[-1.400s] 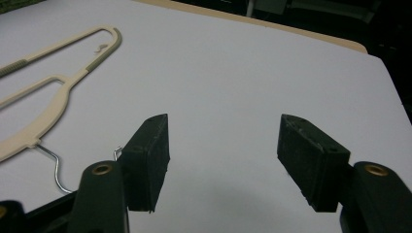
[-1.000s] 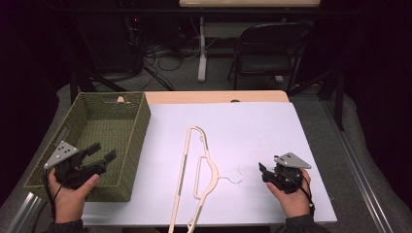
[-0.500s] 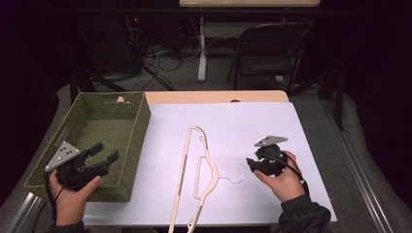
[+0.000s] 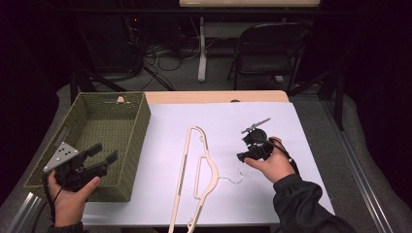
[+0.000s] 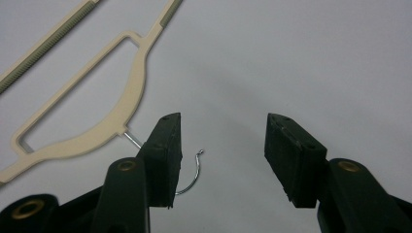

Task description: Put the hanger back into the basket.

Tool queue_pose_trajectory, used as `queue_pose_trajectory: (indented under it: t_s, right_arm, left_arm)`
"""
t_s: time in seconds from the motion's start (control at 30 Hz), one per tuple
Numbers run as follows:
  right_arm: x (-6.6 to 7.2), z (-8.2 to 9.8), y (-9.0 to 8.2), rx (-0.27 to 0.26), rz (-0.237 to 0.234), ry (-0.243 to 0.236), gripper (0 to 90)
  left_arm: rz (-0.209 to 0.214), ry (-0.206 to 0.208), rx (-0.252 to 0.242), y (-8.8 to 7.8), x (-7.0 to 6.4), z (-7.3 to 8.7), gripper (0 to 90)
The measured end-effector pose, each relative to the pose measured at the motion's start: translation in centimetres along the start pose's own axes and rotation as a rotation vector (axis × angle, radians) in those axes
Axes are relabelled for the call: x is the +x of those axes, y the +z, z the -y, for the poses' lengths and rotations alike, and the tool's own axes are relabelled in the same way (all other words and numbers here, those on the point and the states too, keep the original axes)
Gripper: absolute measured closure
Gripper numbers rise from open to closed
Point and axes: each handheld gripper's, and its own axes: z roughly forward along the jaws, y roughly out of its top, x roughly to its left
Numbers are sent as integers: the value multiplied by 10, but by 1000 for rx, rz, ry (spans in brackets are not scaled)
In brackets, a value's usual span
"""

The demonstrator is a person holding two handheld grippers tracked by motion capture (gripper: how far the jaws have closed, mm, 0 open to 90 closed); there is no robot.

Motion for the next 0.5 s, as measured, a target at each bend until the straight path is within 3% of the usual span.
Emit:
queue_pose_trajectory:
  t_s: [0.03, 0.07, 0.2, 0.23, 0.27, 0.33, 0.37, 0.5]
  right_arm:
    - [-1, -1, 0, 2, -2, -4, 479]
    - [-1, -3, -2, 40, -6, -9, 479]
    - [0, -8, 1, 30, -4, -17, 479]
    - [0, -11, 0, 75, -2, -27, 480]
    - [1, -12, 1, 83, -4, -29, 479]
    - [4, -14, 6, 71, 2, -31, 470]
    - [5, -17, 6, 104, 4, -47, 465]
    - [10, -22, 18, 140, 7, -56, 464]
  left_arm:
    - [0, 0, 0, 0, 0, 0, 332]
    - [-2, 2, 3, 0, -1, 0, 332]
    - [2, 8, 3, 1, -2, 0, 333]
    - [4, 11, 5, 1, -3, 0, 333]
    - [4, 11, 5, 1, -3, 0, 333]
    - [7, 15, 8, 2, -4, 0, 333]
    - [7, 15, 8, 2, -4, 0, 334]
    - [11, 18, 10, 3, -5, 0, 335]
